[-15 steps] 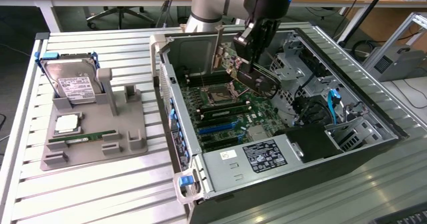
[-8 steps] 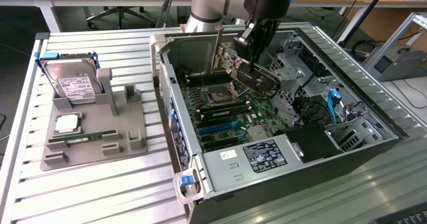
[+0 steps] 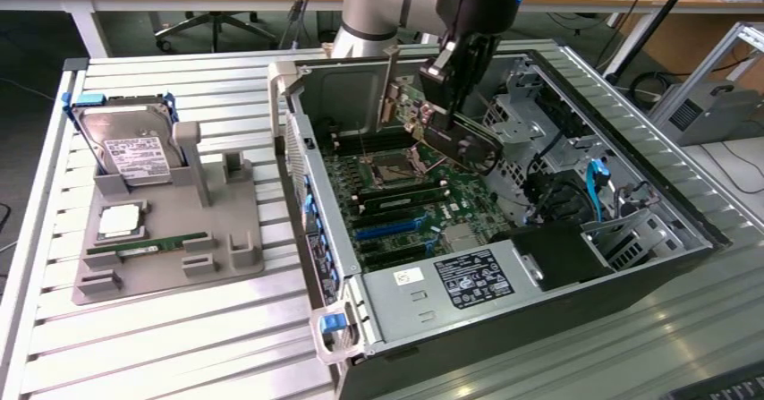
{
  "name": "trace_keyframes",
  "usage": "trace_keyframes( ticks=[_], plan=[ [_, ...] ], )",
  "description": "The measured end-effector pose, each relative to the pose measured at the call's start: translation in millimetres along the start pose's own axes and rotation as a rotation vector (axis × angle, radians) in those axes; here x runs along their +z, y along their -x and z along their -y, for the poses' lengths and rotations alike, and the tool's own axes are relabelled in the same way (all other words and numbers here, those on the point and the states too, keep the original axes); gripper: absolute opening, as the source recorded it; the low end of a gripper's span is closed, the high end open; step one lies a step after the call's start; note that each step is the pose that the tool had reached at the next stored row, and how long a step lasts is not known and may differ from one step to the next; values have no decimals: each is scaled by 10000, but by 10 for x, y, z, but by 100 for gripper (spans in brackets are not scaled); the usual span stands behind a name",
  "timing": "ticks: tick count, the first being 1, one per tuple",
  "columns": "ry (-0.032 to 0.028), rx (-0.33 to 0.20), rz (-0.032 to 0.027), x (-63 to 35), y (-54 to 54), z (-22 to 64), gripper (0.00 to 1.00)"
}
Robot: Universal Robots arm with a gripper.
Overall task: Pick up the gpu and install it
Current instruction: 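Insert the gpu into the slot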
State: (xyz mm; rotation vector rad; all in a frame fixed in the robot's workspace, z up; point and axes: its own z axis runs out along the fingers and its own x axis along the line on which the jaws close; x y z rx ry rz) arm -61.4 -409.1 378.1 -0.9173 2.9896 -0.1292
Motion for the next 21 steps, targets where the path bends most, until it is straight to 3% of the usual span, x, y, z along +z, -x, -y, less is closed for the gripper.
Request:
trace_keyframes(
  ticks=[21],
  plan=[
    [-7,-464,37,0,-1,0,27]
  ],
)
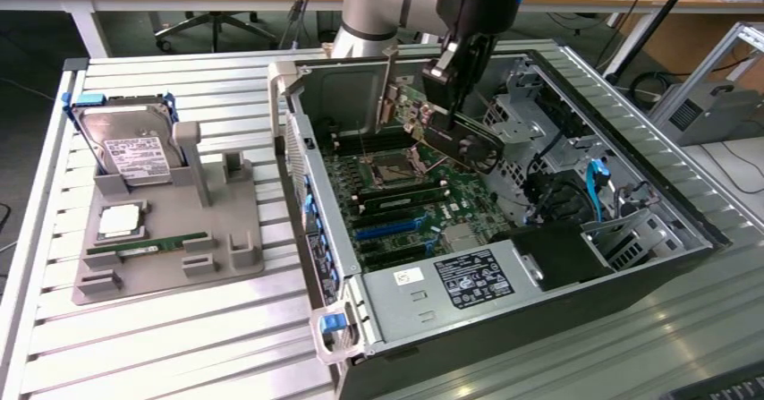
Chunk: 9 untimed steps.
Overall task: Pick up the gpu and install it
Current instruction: 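Insert the gpu into the slot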
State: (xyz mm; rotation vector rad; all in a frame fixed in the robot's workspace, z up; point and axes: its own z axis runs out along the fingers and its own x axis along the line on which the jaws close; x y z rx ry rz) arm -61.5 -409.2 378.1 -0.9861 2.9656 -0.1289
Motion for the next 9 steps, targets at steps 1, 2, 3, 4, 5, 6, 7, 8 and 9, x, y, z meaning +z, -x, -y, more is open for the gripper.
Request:
trace_keyframes(
  ticks=[1,2,3,4,5,6,7,8,9],
  plan=[
    [0,-14,2,0,0,0,27],
    [0,-33,3,0,0,0,27],
    [-1,-49,5,0,0,0,27],
    [-1,-66,6,0,0,0,27],
    [-1,-83,7,0,0,0,27],
    [-2,-109,9,0,0,0,27],
    [-2,-129,11,0,0,0,27],
    [-3,-143,12,0,0,0,27],
    [-3,-158,12,0,0,0,27]
  ],
)
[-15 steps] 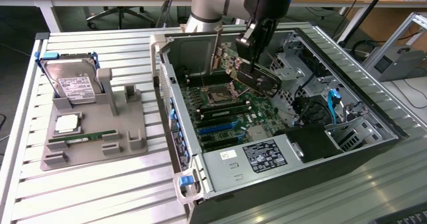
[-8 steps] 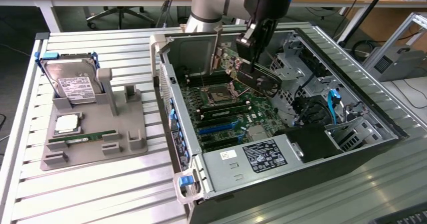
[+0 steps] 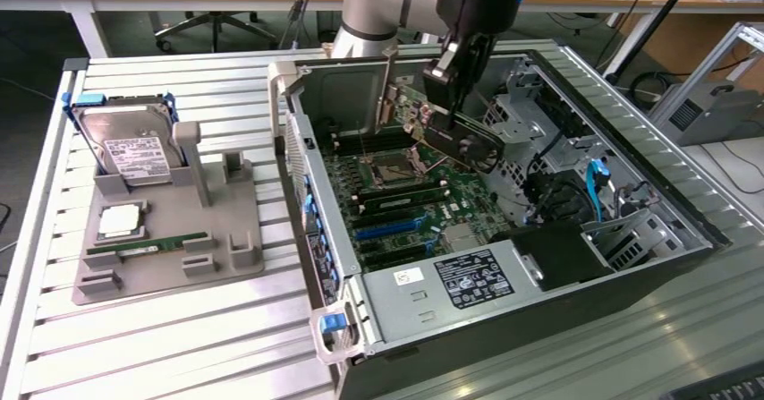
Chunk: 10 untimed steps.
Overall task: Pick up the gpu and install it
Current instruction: 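Insert the gpu into the slot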
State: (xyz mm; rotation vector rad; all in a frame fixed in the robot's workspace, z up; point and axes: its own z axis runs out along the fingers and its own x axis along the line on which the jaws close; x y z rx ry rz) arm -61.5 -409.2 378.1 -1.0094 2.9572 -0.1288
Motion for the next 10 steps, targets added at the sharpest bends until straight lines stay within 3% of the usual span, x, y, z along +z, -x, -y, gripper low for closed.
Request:
trace_keyframes(
  ticks=[10],
  plan=[
    [-3,-173,14,0,0,0,27]
  ],
)
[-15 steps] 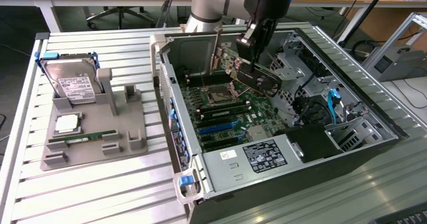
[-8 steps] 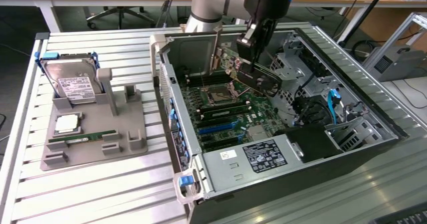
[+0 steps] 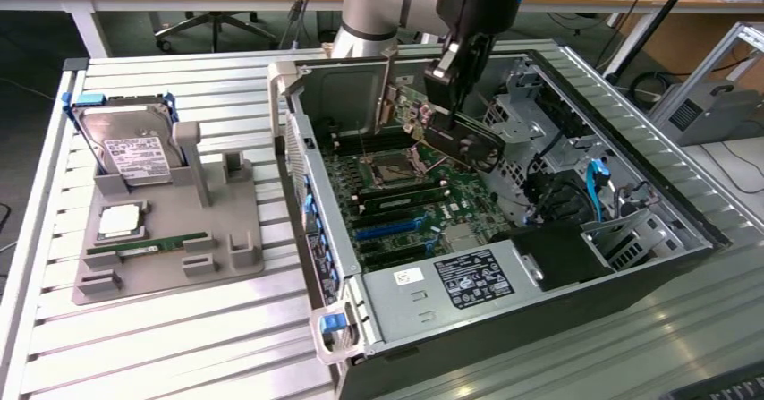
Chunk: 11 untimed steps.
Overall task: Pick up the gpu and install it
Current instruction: 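Insert the gpu into the slot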
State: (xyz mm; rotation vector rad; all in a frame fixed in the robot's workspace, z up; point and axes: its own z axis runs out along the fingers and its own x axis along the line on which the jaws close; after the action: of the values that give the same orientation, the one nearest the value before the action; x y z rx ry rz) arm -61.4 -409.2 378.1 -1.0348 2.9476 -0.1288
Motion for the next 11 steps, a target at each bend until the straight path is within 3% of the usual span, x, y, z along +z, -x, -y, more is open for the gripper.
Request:
trace_keyframes(
  ticks=[11],
  plan=[
    [-3,-191,15,0,-1,1,27]
  ],
)
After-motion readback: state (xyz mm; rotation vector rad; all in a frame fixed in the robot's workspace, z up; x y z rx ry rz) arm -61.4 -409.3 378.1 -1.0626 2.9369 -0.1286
